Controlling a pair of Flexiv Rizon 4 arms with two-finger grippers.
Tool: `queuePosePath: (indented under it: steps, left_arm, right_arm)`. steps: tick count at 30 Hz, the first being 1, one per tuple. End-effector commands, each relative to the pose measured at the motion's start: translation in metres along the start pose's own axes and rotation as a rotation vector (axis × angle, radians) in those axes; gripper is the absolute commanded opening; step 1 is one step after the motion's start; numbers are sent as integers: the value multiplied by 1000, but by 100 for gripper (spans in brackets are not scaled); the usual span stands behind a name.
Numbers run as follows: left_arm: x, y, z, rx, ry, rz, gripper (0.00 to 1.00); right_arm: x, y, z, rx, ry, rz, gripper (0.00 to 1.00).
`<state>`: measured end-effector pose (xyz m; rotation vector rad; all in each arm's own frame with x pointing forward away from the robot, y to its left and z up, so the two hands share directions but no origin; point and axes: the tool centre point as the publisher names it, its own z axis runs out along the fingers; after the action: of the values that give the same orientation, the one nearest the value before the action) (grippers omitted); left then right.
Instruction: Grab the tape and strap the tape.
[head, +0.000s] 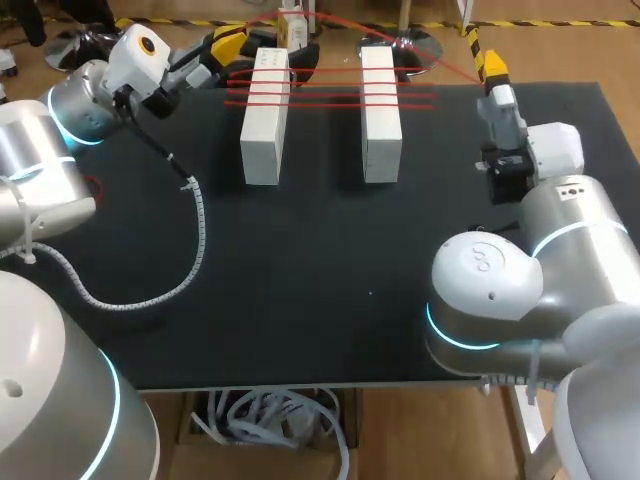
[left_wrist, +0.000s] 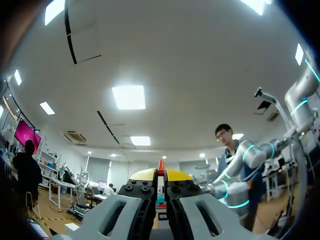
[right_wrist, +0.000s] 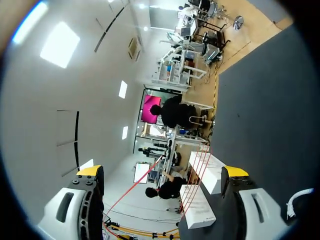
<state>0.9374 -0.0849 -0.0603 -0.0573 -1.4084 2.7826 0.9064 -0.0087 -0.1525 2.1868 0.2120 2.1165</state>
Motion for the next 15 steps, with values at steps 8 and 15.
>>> queuePosePath:
  steps: [8, 15]
  left_arm:
    - [0, 1, 0, 1, -2, 1, 0]
    - [0, 1, 0, 1, -2, 1, 0]
  right_arm:
    - [1, 3, 0, 7, -2, -1, 100]
    - [4, -3, -3, -49, -31, 132, 100]
